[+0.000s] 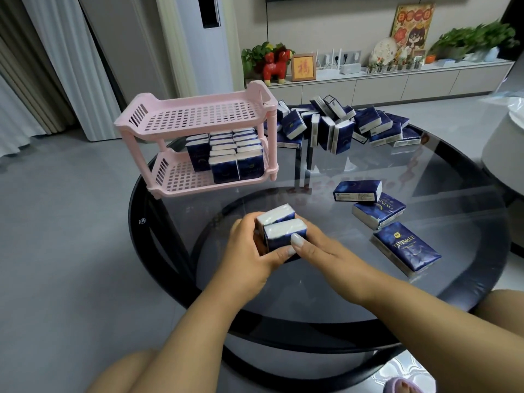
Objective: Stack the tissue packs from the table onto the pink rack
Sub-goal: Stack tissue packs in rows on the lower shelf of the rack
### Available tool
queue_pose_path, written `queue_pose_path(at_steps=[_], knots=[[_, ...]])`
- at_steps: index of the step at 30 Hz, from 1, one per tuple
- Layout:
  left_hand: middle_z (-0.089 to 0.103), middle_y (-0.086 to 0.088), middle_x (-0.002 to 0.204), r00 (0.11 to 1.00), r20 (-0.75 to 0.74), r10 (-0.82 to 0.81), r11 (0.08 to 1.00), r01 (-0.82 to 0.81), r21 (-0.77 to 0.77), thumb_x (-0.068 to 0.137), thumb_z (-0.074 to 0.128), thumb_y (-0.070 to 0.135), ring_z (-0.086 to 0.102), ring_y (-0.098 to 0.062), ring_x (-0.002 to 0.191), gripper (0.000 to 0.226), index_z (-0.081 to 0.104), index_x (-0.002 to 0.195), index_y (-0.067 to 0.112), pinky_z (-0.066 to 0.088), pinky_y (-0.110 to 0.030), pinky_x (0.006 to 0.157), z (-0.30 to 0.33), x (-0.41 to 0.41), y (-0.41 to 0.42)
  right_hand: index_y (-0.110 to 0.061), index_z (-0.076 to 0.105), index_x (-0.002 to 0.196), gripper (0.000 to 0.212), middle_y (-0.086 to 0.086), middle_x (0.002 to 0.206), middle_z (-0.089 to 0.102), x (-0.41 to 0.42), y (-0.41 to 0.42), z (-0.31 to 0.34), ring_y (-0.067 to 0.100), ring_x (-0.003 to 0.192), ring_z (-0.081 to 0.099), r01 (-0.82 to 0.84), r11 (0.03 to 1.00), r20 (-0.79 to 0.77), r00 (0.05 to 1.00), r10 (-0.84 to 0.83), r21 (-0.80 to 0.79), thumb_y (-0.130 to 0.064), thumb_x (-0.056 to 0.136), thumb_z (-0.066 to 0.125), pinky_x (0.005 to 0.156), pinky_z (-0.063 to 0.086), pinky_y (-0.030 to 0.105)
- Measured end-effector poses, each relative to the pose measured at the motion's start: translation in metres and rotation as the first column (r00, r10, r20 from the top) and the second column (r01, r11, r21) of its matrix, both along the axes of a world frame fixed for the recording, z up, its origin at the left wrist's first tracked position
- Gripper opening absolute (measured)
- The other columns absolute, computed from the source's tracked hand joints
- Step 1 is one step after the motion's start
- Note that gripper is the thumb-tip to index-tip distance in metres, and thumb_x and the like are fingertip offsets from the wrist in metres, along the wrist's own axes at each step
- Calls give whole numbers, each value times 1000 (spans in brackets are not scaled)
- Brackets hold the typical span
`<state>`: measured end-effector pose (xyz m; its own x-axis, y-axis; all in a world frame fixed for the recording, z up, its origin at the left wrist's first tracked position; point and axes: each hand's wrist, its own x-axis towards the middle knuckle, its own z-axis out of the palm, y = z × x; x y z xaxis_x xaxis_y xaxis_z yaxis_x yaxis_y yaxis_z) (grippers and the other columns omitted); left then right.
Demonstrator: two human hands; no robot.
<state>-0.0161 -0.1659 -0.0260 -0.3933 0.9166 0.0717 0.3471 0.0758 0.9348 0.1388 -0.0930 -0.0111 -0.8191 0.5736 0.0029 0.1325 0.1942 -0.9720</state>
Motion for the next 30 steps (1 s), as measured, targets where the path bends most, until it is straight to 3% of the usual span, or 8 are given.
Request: queue_pose_path(at_steps=[3, 8, 11, 13, 19, 25, 28, 30], knots=[[58, 5, 124, 1000, -16, 8, 1000, -8, -13, 67, 81, 39, 61, -8, 110, 62, 51, 121, 31, 54, -38, 94, 0, 0, 0, -44, 33, 136, 46, -38, 129, 46, 1, -2, 1, -16, 123, 39, -7, 999, 6, 1000, 6, 48, -49, 90, 38, 92, 31, 0], [62, 9, 119, 998, -56, 27, 999, -28, -28, 73, 84, 22, 62, -3, 105, 57, 51, 120, 30, 54, -29, 91, 4, -2, -1, -45, 29, 141, 55, -41, 135, 39, 2, 0, -1, -18, 127, 33, -23, 989, 43, 999, 17, 143, -59, 89, 35, 97, 26, 0], [63, 12, 115, 991, -91, 96, 995, -98, -16, 74, 83, 20, 61, 0, 103, 55, 50, 117, 31, 51, -19, 88, 12, -11, -4, -45, 24, 144, 73, -37, 141, 33, 3, 3, -8, -21, 127, 28, 28, 984, 73, 996, -41, 175, -77, 79, 31, 106, 24, 9], [65, 13, 112, 982, -80, 173, 985, -173, 11, 74, 83, 17, 63, -1, 101, 53, 51, 114, 31, 51, -22, 89, 18, -24, -7, -45, 23, 144, 80, -31, 138, 38, 2, 5, -11, -22, 120, 33, 70, 974, 133, 986, -100, 214, -83, 74, 28, 101, 28, 10], [67, 6, 110, 928, -98, 359, 933, -356, 48, 72, 83, 9, 65, -11, 99, 51, 55, 114, 20, 52, -33, 94, 41, -75, -13, -39, 38, 135, 62, -23, 132, 48, -3, 14, -13, -15, 111, 44, 86, 935, 186, 970, -158, 345, -68, 82, 26, 86, 33, 7], [62, 0, 120, 861, -279, 426, 899, -438, 21, 72, 84, 13, 60, -19, 106, 62, 52, 126, 16, 48, -34, 97, 61, -127, 12, -25, 53, 121, 60, -9, 114, 58, -23, 32, -2, 10, 105, 53, 76, 902, 240, 951, -193, 424, -61, 83, 25, 88, 42, 29], [61, -2, 122, 827, -367, 425, 887, -462, -12, 73, 84, 19, 58, -21, 108, 67, 50, 129, 13, 47, -32, 91, 63, -146, 29, -16, 58, 104, 43, -3, 95, 60, -37, 38, -10, 17, 92, 54, 132, 822, 193, 940, -281, 554, -49, 94, 32, 79, 44, 36], [58, -2, 117, 824, -395, 407, 889, -457, -37, 74, 83, 21, 56, -22, 107, 62, 48, 124, 11, 46, -33, 89, 65, -155, 41, -17, 56, 94, 40, -7, 86, 53, -43, 37, -17, 14, 85, 48, 131, 730, 180, 926, -333, 671, -50, 96, 33, 70, 36, 32]])
